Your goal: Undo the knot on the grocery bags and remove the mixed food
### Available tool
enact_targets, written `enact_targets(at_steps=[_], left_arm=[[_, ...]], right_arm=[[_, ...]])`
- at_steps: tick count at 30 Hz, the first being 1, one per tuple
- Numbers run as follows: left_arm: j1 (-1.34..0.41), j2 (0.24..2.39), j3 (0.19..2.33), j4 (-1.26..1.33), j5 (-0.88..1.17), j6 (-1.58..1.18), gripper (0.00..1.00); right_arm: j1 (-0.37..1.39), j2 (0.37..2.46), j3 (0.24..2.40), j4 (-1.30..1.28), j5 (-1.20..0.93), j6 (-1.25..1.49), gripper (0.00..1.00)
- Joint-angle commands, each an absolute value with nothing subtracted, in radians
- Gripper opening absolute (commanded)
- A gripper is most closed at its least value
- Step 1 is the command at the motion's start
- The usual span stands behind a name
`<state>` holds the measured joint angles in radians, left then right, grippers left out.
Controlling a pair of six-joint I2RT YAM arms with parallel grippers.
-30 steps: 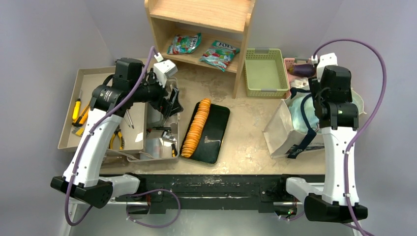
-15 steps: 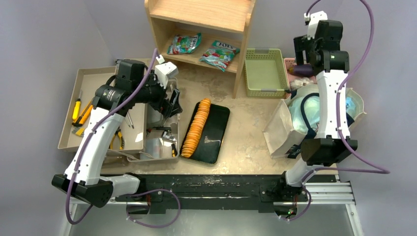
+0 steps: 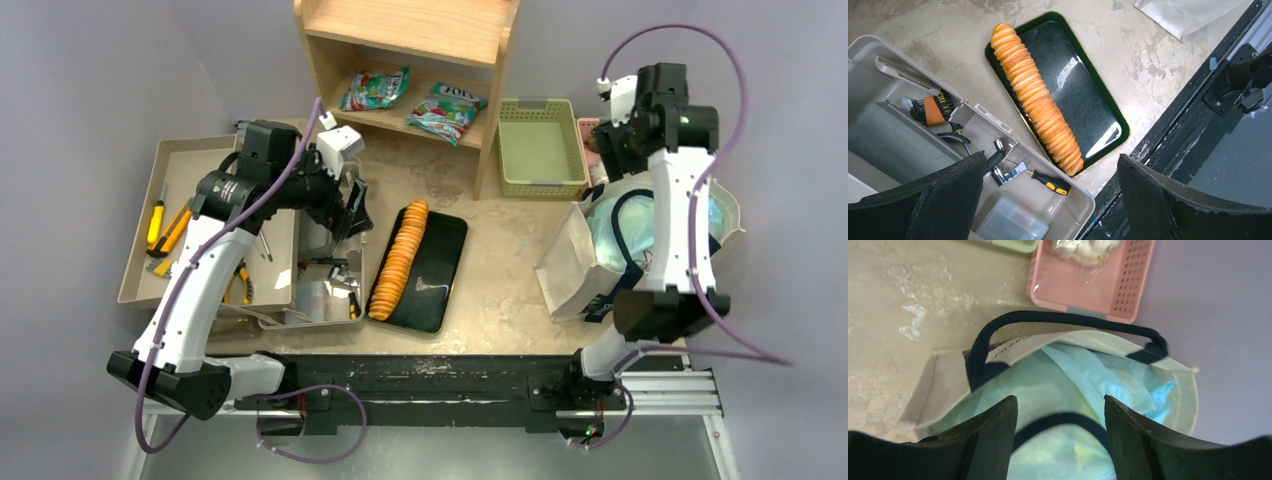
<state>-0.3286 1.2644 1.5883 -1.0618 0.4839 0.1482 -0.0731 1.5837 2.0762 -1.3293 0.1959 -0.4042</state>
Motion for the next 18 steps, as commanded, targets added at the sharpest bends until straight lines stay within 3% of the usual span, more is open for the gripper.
enact_targets(at_steps=[1, 7, 18], left_arm=[[-0.331, 1.248, 1.564, -1.025, 0.498, 0.124, 1.0], [-0.331, 1.222, 1.523, -1.016, 0.492, 0.117, 1.0], [-0.331, 1.201, 1.483, -0.983, 0.478, 0.111, 1.0]], right_arm=[[-0.069, 1.715, 2.143, -1.454, 0.24, -0.432, 0.62], [-0.034, 1.792, 2.194, -1.502, 0.335, -0.5, 0.61], [-0.024, 1.567, 2.018, -1.511, 0.514, -0.647, 0.6]])
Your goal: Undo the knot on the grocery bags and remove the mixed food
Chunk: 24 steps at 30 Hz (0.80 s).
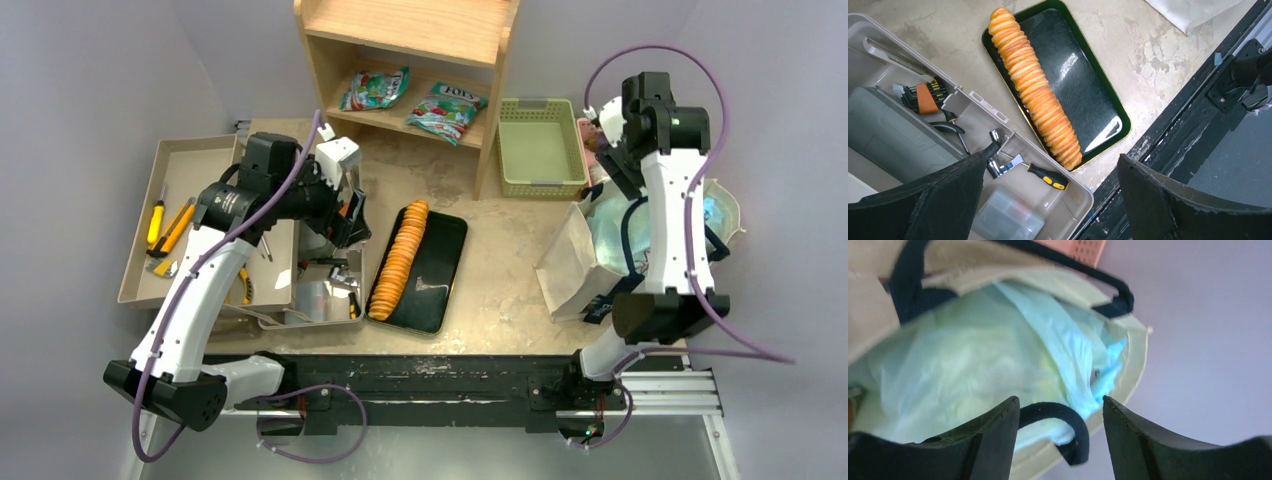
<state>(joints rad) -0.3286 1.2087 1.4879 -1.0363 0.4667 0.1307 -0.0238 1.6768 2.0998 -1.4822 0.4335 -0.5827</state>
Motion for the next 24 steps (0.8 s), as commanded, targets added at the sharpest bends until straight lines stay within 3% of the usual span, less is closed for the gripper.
enact_targets(at_steps=[1, 6, 15, 17, 19, 21, 24], left_arm=[[-0.331, 1.204, 1.486, -0.984, 0.482, 0.109, 1.0], [-0.331, 1.205, 1.49, -0.985, 0.494, 0.113, 1.0], [-0.331, 1.179, 1.423, -0.964, 0.518, 0.106, 1.0], [-0.331, 1.186, 1.422, -0.962, 0.53, 0.1, 1.0], [-0.331, 1.192, 1.424, -0.961, 0.539, 0.095, 1.0], [-0.331, 1.195, 1.426, -0.96, 0.543, 0.096, 1.0], [-0.331, 1.192, 1.428, -0.96, 0.541, 0.104, 1.0]], right_arm=[[-0.024, 1.541, 1.985, -1.512, 0.52, -0.654, 0.59], [-0.025, 1.416, 1.853, -1.512, 0.571, -0.69, 0.55], [-0.025, 1.156, 1.732, -1.512, 0.738, -0.78, 0.57], [-0.025, 1.125, 1.751, -1.513, 0.754, -0.794, 0.52], [-0.025, 1.091, 1.75, -1.514, 0.77, -0.809, 0.38], [-0.025, 1.047, 1.7, -1.514, 0.788, -0.819, 0.3], [-0.031, 0.933, 1.535, -1.513, 0.808, -0.852, 0.29]])
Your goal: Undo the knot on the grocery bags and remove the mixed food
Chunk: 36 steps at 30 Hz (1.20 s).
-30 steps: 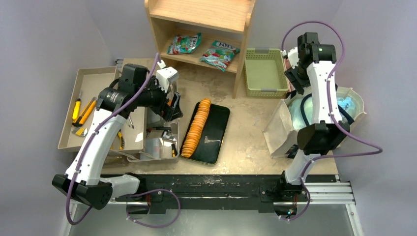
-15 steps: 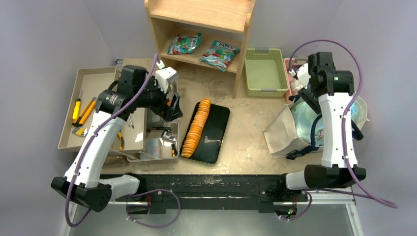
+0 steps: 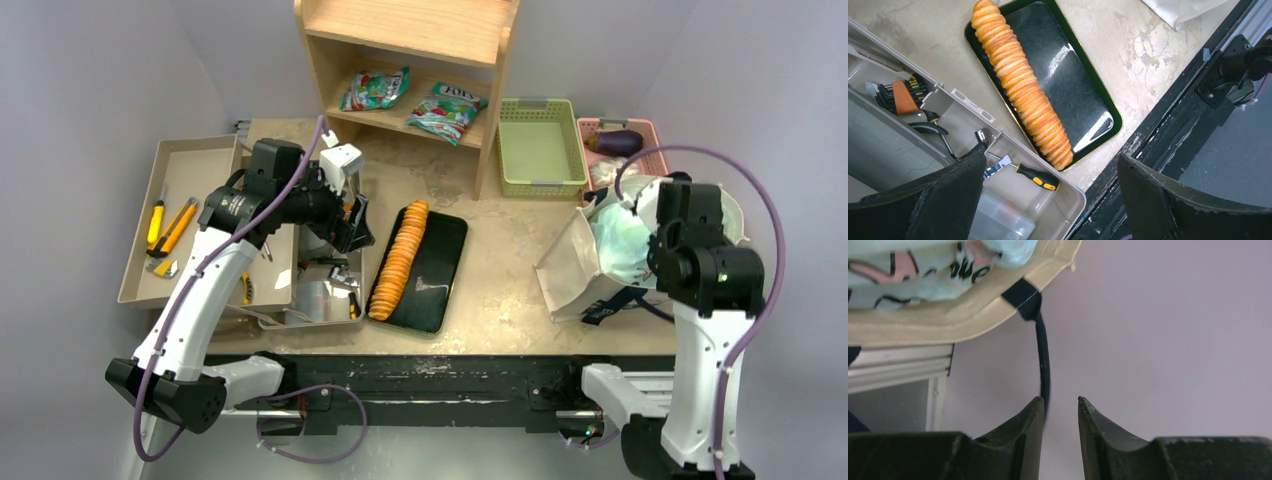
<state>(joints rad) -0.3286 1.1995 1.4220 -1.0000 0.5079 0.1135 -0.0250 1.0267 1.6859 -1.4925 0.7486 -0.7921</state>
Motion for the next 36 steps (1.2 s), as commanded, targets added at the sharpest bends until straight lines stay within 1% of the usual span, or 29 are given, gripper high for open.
enact_targets(at_steps=[1, 3, 4, 5, 6, 8, 10, 11, 14, 17, 20, 22, 25, 28, 31, 36], left_arm=[[-0.331, 1.189, 1.427, -0.96, 0.539, 0.105, 1.0], [-0.331, 1.181, 1.423, -0.962, 0.532, 0.108, 1.0], [-0.331, 1.176, 1.419, -0.961, 0.529, 0.107, 1.0], [-0.331, 1.171, 1.414, -0.96, 0.527, 0.107, 1.0], [-0.331, 1.166, 1.41, -0.959, 0.528, 0.105, 1.0], [-0.331, 1.162, 1.404, -0.958, 0.534, 0.1, 1.0], [-0.331, 1.162, 1.407, -0.961, 0.544, 0.101, 1.0], [-0.331, 1.165, 1.411, -0.961, 0.547, 0.1, 1.0], [-0.331, 1.178, 1.438, -0.967, 0.551, 0.1, 1.0], [-0.331, 1.188, 1.459, -0.966, 0.561, 0.09, 1.0], [-0.331, 1.186, 1.466, -0.961, 0.573, 0.077, 1.0], [-0.331, 1.184, 1.462, -0.957, 0.578, 0.072, 1.0], [-0.331, 1.18, 1.446, -0.942, 0.58, 0.065, 1.0], [-0.331, 1.182, 1.449, -0.946, 0.615, 0.081, 1.0], [-0.331, 1.202, 1.489, -1.013, 0.7, 0.161, 1.0], [-0.331, 1.269, 1.576, -1.137, 0.719, 0.23, 1.0]], right_arm=[[-0.034, 0.892, 1.476, -1.513, 0.811, -0.853, 0.29], [-0.042, 0.81, 1.369, -1.514, 0.813, -0.841, 0.31], [-0.043, 0.781, 1.34, -1.514, 0.812, -0.826, 0.36], [-0.043, 0.773, 1.346, -1.513, 0.8, -0.792, 0.44], [-0.043, 0.794, 1.39, -1.514, 0.77, -0.744, 0.5], [-0.044, 0.88, 1.561, -1.514, 0.679, -0.647, 0.59], [-0.043, 0.984, 1.762, -1.516, 0.563, -0.554, 0.66], [-0.043, 1.035, 1.848, -1.512, 0.515, -0.502, 0.67], [-0.043, 1.156, 1.997, -1.499, 0.433, -0.321, 0.69], [-0.062, 1.2, 1.984, -1.433, 0.366, -0.091, 0.73], [-0.185, 1.244, 1.984, -1.403, 0.248, -0.015, 0.72], [-0.208, 1.268, 1.981, -1.385, 0.241, 0.021, 0.73], [-0.247, 1.282, 1.935, -1.319, 0.292, 0.05, 0.74], [-0.263, 1.25, 1.805, -1.214, 0.342, 0.034, 0.75], [-0.292, 1.221, 1.673, -1.117, 0.387, 0.026, 0.76], [-0.42, 1.222, 1.582, -1.039, 0.341, 0.036, 0.81]])
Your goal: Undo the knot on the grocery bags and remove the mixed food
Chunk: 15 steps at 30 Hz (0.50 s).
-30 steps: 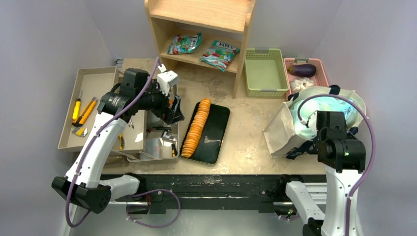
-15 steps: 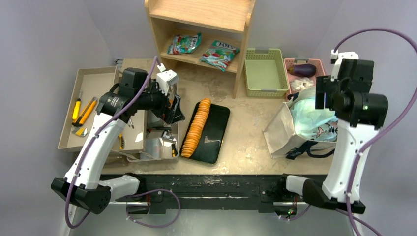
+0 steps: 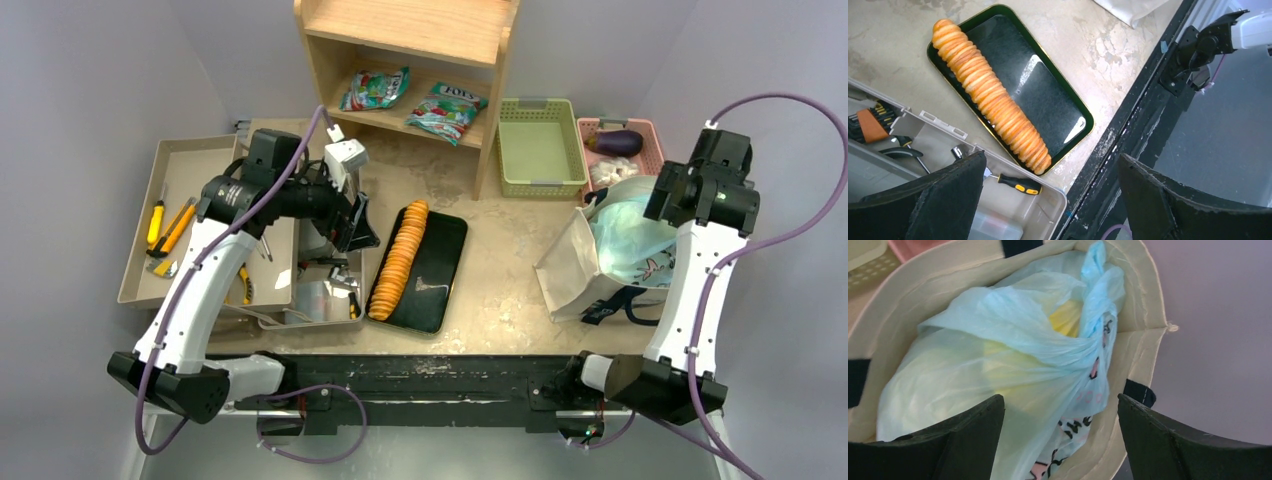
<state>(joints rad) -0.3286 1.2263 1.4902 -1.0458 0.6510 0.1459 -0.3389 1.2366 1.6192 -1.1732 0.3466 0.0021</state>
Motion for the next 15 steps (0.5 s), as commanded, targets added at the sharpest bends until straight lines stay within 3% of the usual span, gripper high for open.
enact_targets(at_steps=[1, 15], left_arm=[[-0.331, 1.291, 1.597, -1.17, 0.726, 0.255, 1.0], [-0.332, 1.409, 1.712, -1.374, 0.784, 0.323, 1.0]], right_arm=[[-0.442, 1.225, 1.569, -1.027, 0.333, 0.038, 0.81], [-0.676, 1.262, 1.472, -0.845, 0.022, 0.05, 0.9]])
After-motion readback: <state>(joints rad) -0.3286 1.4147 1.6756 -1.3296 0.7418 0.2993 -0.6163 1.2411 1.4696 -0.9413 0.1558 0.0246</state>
